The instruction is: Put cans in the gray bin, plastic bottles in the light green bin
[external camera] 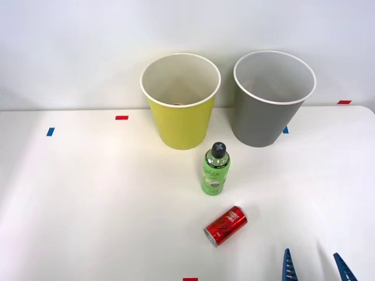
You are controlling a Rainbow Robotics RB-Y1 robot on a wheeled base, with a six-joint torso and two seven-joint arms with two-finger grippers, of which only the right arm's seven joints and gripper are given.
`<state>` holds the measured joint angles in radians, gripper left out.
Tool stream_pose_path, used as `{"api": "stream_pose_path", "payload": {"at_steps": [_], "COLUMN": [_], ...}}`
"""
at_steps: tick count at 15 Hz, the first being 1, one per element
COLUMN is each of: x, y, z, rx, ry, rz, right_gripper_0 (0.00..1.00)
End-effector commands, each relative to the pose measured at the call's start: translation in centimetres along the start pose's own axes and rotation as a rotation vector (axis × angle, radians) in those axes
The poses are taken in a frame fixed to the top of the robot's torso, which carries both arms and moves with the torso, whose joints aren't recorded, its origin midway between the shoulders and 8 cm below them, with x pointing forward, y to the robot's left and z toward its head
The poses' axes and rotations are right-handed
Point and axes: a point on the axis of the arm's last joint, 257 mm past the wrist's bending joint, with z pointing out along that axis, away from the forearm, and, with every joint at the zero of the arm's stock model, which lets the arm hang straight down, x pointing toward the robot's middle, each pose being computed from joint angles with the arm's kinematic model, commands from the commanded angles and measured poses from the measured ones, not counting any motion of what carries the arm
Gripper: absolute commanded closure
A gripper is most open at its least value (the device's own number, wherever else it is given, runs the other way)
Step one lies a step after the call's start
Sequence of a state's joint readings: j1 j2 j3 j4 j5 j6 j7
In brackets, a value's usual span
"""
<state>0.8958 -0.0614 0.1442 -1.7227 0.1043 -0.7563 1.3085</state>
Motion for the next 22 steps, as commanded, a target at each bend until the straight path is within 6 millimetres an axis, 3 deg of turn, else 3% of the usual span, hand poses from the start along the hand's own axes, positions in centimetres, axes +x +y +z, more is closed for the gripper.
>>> {"api": "stream_pose_path", "payload": {"at_steps": [1,22], "x": [0.00,0.00], "y": [0.00,0.00], "z": [0.00,0.00], "rx": [0.000,0.000], "ry": [0.000,0.000], "rz": [0.000,0.000], "right_gripper_0": [0.00,0.00]}}
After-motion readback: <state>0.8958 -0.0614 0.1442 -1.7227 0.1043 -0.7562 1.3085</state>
